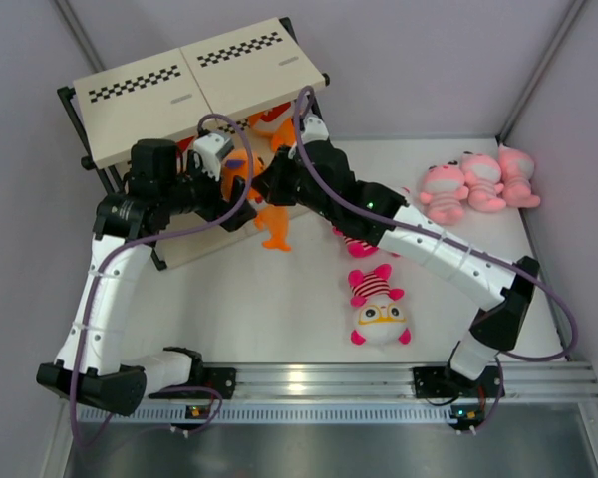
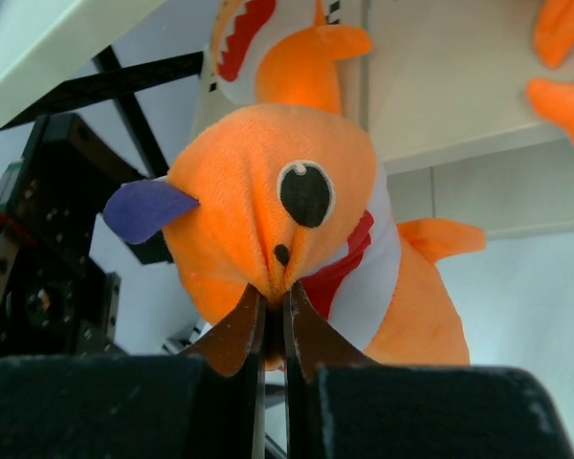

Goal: Place and organize the stuffed toys onto the shelf

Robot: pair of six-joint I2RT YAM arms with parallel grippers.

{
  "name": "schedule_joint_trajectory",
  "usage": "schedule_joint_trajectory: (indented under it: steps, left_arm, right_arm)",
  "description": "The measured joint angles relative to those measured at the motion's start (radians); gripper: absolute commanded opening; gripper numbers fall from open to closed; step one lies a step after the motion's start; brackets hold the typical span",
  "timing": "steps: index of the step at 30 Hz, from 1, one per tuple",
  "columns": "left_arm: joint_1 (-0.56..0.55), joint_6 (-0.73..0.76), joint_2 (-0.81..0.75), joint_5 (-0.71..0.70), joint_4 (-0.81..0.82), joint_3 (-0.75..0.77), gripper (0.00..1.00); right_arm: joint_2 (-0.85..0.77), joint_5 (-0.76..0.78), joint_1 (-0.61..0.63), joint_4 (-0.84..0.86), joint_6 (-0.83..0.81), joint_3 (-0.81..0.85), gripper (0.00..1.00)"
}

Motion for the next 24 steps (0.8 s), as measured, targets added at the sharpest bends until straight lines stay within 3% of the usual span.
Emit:
schedule_joint_trajectory:
  steps: [2, 5, 7, 8, 9, 11, 13, 16, 19, 24]
  left_arm:
    - [0.0, -0.026, 0.0, -0.039, 0.034, -0.002, 0.95]
    - [-0.001, -0.068, 0.001, -0.072, 0.073, -0.014, 0.71]
    - [-0.005, -0.096, 0.001, -0.071, 0.094, -0.021, 0.18]
    - [-0.005, -0.108, 0.001, -0.06, 0.1, -0.021, 0.0]
    - [-0.006, -0.114, 0.001, -0.053, 0.103, -0.021, 0.0]
    - [-0.005, -0.13, 0.001, -0.054, 0.102, -0.022, 0.0]
    - [0.001, -0.14, 0.0, -0.062, 0.111, -0.027, 0.0]
    - [0.002, -0.142, -0.008, -0.052, 0.142, -0.065, 0.0]
    - [0.002, -0.138, -0.019, -0.026, 0.15, -0.106, 0.0]
    - [0.009, -0.141, -0.031, 0.027, 0.155, -0.12, 0.0]
  right_arm:
    - [-0.006, -0.026, 0.003, 0.028, 0.0, -0.012, 0.0]
    - [-0.017, -0.045, 0.003, 0.047, 0.0, -0.026, 0.0]
    - [-0.017, -0.056, 0.002, 0.063, 0.001, -0.03, 0.0]
    - [-0.018, -0.067, 0.002, 0.076, 0.003, -0.035, 0.0]
    - [-0.018, -0.091, 0.0, 0.097, 0.004, -0.045, 0.0]
    - [-0.018, -0.135, -0.011, 0.119, 0.004, -0.055, 0.34]
    - [-0.021, -0.189, -0.035, 0.127, 0.002, -0.062, 0.61]
    - [-0.084, -0.273, -0.091, 0.159, -0.019, -0.159, 0.8]
    - [-0.23, -0.333, -0.174, 0.19, -0.075, -0.357, 0.94]
    - [-0.417, -0.364, -0.266, 0.216, -0.217, -0.539, 0.97]
